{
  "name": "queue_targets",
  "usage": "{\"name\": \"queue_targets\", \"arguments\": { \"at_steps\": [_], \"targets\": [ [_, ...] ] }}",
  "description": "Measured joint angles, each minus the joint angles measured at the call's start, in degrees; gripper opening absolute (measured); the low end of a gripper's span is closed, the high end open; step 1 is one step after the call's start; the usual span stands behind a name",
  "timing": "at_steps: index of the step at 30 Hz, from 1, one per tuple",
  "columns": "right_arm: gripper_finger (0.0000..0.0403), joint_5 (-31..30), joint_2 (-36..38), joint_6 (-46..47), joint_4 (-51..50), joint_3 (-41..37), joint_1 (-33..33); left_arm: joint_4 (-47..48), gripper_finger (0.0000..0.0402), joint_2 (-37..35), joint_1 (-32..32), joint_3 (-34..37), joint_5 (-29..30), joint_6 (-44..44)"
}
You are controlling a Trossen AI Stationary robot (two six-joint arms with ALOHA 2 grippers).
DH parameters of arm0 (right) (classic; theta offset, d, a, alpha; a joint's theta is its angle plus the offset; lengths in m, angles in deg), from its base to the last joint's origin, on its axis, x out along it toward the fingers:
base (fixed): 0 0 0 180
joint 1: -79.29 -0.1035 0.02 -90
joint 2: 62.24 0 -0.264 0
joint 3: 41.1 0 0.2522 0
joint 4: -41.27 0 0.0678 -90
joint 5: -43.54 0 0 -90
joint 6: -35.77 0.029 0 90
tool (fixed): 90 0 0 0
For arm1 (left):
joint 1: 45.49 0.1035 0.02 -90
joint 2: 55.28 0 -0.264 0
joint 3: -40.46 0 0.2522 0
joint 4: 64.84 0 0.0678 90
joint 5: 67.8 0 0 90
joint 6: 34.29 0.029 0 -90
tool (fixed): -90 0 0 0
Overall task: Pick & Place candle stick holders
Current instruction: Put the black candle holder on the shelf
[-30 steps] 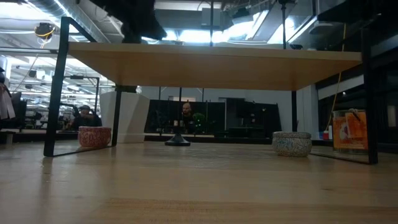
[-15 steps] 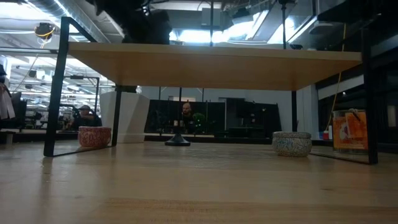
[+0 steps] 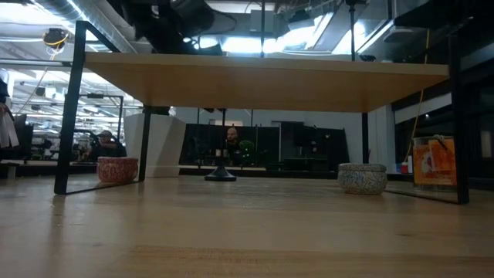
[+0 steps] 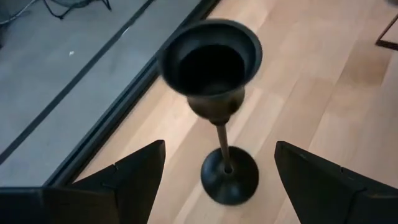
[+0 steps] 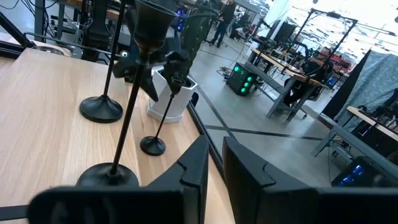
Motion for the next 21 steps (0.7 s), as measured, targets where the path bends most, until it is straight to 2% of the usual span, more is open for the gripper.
{"name": "queue_targets", "arguments": {
  "at_steps": [13, 16, 21],
  "targets": [
    [0.0053, -0.02, 0.0, 0.0, 0.01, -0.02, 0.0, -5.6, 0.0291, 3.18, 0.19, -0.02, 1.65, 0.0],
    [0.0053, -0.06, 0.0, 0.0, 0.0, -0.02, 0.0, -6.56, 0.0273, 3.16, 0.39, -0.02, 1.78, 0.01],
    [0.0053, -0.07, 0.0, 0.0, 0.01, -0.02, 0.0, -6.7, 0.0215, 3.16, 0.42, -0.02, 1.81, 0.0]
  ]
}}
